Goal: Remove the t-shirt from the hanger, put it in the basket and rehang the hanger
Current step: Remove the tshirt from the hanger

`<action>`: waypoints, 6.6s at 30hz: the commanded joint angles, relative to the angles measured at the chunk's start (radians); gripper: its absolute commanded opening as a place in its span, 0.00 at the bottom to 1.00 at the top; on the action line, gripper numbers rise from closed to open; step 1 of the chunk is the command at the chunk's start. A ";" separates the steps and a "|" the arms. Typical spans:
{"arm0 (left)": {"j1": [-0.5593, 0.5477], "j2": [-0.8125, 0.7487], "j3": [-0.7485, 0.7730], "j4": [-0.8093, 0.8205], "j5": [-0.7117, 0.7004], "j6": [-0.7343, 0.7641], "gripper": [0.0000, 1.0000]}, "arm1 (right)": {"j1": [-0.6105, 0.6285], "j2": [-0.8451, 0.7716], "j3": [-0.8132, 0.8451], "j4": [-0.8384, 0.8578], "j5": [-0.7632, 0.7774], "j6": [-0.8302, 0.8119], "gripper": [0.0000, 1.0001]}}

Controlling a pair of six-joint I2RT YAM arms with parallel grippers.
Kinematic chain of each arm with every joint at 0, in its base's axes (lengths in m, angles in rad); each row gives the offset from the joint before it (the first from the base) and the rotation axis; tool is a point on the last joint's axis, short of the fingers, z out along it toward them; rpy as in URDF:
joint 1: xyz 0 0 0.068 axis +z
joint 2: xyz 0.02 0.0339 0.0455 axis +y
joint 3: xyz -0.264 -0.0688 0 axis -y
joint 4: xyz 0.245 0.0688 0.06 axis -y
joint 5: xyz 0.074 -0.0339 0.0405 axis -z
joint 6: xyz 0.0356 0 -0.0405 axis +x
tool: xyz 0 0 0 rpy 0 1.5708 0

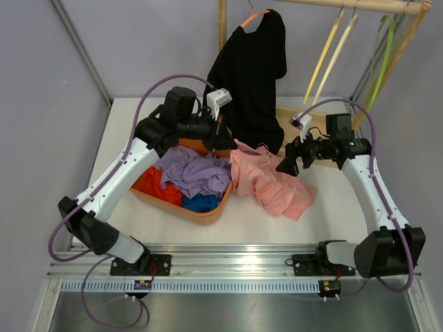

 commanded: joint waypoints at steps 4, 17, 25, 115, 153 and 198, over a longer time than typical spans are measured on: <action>0.000 -0.126 -0.031 0.121 0.033 0.056 0.00 | -0.001 0.102 0.000 0.107 -0.008 -0.084 0.95; 0.000 -0.122 -0.060 0.133 0.041 0.038 0.00 | 0.069 0.503 0.160 0.118 -0.198 -0.222 0.98; 0.001 -0.125 -0.051 0.131 0.033 0.041 0.00 | 0.111 0.619 0.183 0.196 -0.185 -0.180 0.76; 0.014 0.001 -0.027 0.312 0.053 -0.103 0.70 | 0.111 -0.378 0.269 0.001 0.732 -0.449 0.00; 0.099 -0.292 -0.250 0.398 0.131 -0.141 0.85 | 0.057 -0.287 0.312 0.145 0.773 -0.309 0.00; -0.293 0.275 0.361 -0.192 -0.148 0.139 0.01 | 0.052 -0.379 0.005 0.090 0.111 -0.909 0.00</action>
